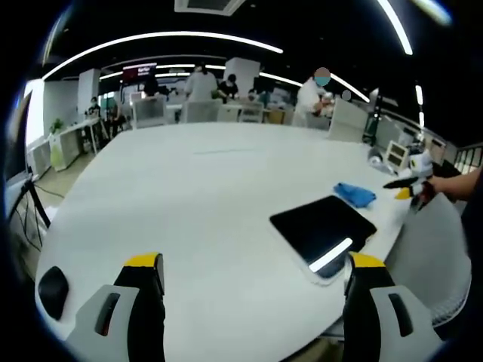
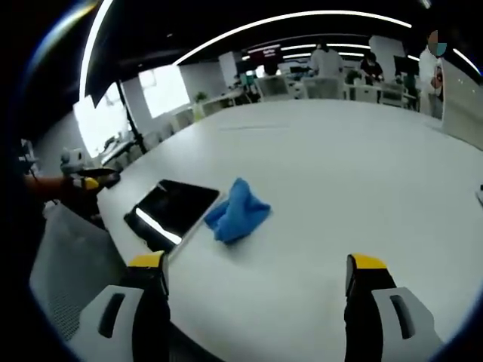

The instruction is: Wipe the mirror surface with the cleaning cloth until all visible marks leave the cleaned area.

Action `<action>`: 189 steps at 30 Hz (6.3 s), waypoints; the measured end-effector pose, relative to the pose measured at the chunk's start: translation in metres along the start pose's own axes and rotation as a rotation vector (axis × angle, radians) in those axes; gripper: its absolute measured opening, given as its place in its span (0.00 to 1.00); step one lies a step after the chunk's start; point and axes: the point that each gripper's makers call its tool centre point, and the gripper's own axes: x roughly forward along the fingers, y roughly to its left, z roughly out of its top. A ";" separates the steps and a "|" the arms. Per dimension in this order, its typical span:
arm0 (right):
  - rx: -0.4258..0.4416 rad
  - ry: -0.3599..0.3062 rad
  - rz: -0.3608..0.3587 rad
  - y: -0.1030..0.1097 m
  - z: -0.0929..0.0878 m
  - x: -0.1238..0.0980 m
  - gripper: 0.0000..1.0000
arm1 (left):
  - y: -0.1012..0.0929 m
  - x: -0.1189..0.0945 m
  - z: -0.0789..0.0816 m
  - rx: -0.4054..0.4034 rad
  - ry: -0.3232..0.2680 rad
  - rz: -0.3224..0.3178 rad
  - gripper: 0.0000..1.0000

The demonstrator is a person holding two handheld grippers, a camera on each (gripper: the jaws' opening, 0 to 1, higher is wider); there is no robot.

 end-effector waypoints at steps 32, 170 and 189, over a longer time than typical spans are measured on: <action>-0.017 0.023 0.007 0.010 0.005 0.006 0.94 | -0.001 -0.003 -0.002 -0.005 -0.006 0.005 0.99; -0.169 0.404 0.243 0.245 0.048 0.211 0.00 | 0.016 0.018 0.006 0.030 0.006 -0.015 1.00; -0.029 0.409 0.149 0.152 0.036 0.162 0.00 | 0.006 0.027 0.017 0.031 -0.008 -0.026 1.00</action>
